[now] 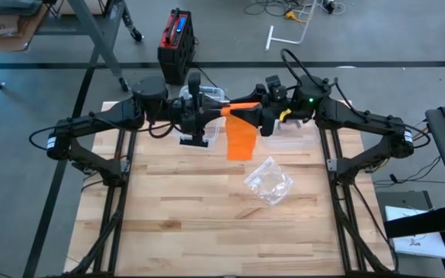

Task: Roll bandage
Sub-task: Roll the orange bandage

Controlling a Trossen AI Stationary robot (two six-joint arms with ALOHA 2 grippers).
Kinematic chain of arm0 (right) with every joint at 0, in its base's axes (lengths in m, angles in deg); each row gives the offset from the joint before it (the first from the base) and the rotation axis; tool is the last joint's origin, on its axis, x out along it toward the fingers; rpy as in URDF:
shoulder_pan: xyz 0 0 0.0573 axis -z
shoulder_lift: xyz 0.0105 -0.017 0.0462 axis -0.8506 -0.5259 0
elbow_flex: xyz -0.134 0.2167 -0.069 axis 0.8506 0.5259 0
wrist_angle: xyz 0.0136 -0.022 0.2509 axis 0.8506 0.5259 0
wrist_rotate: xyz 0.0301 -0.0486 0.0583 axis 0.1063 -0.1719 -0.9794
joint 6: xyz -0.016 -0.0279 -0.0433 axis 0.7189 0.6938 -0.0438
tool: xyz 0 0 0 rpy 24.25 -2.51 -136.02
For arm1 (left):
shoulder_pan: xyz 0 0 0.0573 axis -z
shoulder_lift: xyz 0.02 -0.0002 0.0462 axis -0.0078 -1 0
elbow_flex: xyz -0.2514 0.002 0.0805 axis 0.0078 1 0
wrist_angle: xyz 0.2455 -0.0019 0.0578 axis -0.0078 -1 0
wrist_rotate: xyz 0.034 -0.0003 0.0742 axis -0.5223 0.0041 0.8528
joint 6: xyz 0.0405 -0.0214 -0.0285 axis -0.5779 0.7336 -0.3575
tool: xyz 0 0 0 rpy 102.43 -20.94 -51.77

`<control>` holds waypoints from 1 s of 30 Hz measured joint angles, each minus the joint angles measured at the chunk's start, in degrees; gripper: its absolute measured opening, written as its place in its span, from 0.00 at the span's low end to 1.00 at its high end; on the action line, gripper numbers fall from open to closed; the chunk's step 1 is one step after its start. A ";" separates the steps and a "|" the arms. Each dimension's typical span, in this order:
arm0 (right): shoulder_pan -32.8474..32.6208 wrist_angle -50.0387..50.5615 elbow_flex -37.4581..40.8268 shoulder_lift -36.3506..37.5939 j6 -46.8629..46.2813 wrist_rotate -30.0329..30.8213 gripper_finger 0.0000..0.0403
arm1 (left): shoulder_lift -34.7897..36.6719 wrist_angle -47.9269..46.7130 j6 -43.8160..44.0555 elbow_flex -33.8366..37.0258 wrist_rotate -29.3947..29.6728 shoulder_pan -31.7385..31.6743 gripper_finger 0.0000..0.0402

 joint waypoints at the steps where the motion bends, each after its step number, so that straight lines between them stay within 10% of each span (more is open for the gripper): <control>1: 0.00 0.19 0.00 -0.02 0.00 0.02 0.58 | 0.00 -0.11 -0.18 0.00 0.05 0.06 0.12; 30: -0.11 0.42 0.09 0.83 -4.52 -1.11 0.63 | 0.56 -0.03 -15.00 0.02 5.23 4.18 0.12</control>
